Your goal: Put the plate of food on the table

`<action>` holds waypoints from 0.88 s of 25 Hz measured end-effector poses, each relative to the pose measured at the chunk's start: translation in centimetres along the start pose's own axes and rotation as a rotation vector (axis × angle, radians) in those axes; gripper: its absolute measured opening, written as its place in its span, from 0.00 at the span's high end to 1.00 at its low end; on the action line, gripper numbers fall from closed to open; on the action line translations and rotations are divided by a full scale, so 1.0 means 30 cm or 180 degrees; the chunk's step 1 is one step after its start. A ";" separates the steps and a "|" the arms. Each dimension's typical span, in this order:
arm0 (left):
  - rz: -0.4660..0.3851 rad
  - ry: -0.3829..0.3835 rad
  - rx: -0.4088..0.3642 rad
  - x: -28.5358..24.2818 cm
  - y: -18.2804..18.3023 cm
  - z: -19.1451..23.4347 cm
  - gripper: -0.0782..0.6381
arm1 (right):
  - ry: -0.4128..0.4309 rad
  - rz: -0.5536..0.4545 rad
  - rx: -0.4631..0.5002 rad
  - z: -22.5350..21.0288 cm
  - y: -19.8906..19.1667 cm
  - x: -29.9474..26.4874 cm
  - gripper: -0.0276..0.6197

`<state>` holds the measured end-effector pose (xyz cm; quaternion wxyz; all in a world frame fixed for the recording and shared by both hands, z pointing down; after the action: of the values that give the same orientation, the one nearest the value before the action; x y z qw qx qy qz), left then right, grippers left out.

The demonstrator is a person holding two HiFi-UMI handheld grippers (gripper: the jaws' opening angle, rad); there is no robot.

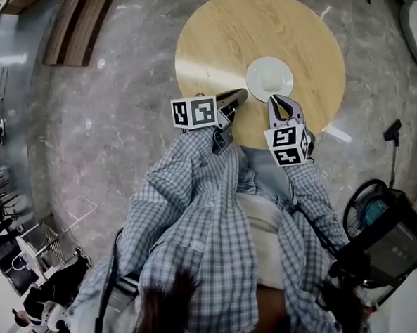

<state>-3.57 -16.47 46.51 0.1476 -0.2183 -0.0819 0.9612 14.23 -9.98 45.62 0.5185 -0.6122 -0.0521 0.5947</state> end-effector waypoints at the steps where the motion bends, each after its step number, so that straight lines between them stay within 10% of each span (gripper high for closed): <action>1: 0.0018 -0.0010 -0.0143 0.007 0.009 -0.019 0.88 | -0.0005 -0.0038 -0.0191 -0.007 0.012 0.012 0.92; 10: 0.0123 -0.0027 -0.1172 0.054 0.046 -0.178 0.88 | -0.0234 -0.0286 -0.0836 -0.082 0.075 0.115 0.92; 22: 0.0006 -0.0428 -0.1663 0.169 0.075 -0.350 0.88 | -0.0319 -0.0732 -0.1509 -0.098 0.168 0.260 0.92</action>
<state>-3.83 -16.01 34.64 0.0797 -0.1847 -0.3366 0.9199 15.98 -8.65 36.13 0.4217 -0.6763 -0.2847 0.5327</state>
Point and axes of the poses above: the fingertips, and each gripper's own axes: x backward along the fingers, z to its left, y out of its top, the point moved 10 cm from there along x, backward along the fingers, and after that the axes turned 11 degrees about x, right-handed, at the moved point
